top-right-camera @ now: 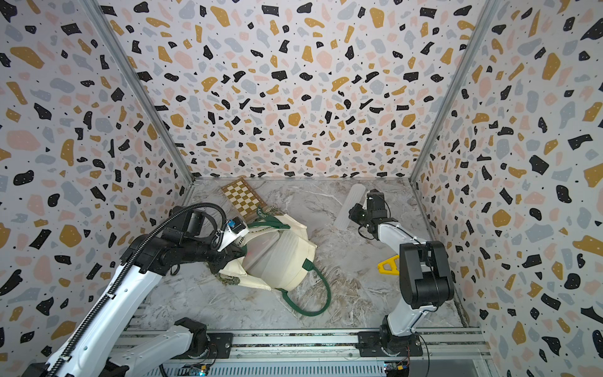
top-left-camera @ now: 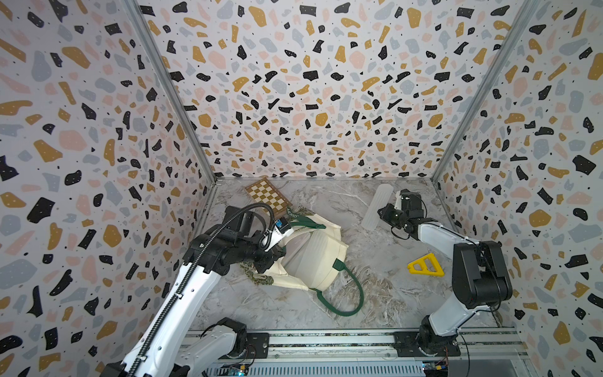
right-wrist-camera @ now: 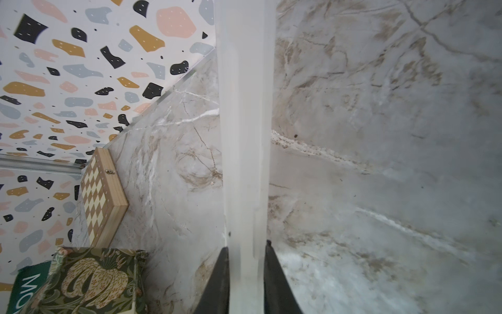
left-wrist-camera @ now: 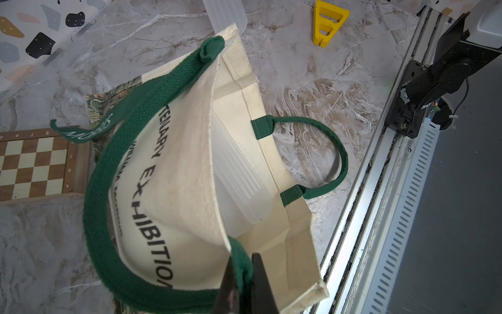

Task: Take out the pencil case from the canvas bag
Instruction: Place the pencil case at the center of the board.

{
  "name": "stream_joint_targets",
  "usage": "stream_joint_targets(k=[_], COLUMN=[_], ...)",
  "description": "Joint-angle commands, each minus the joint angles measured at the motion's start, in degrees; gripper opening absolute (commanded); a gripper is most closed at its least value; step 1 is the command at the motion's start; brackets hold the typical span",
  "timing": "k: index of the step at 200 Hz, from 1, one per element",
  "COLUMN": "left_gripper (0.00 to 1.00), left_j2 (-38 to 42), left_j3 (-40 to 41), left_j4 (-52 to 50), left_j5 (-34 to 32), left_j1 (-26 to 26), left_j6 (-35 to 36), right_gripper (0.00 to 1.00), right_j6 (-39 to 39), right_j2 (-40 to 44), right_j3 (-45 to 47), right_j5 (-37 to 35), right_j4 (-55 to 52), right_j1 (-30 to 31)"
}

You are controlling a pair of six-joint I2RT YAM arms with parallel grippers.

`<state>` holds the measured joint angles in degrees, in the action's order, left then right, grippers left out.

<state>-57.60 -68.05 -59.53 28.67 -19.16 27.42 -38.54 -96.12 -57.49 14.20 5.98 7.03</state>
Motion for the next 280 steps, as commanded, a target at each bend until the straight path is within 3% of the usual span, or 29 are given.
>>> stream_joint_targets(k=[1,104,161,230,280], left_gripper=[0.0,0.0,0.0,0.0,0.0], left_j2=[1.0,3.1,3.2,4.0,4.8], left_j3=[0.9,4.2,4.3,5.3,6.1], left_j4=[4.7,7.3,7.9,9.8,10.6], left_j5=[0.4,2.4,3.5,5.1,7.2], left_j1=[0.7,1.4,1.4,2.3,3.5], left_j6=[-0.4,-2.3,-2.8,-4.4,-5.5], right_gripper=[0.0,0.0,0.25,0.72,0.84], right_j6=[-0.1,-4.0,-3.0,1.8,3.5], right_j2=[-0.3,-10.0,-12.1,-9.1,-1.9], right_j3=[-1.9,-4.8,-6.5,-7.6,-2.2], right_j5=[0.8,1.2,0.3,-1.5,-2.9], right_j4=[2.1,4.4,2.8,-2.9,-4.0], right_j1=[-0.6,-1.0,-1.1,-1.0,1.8])
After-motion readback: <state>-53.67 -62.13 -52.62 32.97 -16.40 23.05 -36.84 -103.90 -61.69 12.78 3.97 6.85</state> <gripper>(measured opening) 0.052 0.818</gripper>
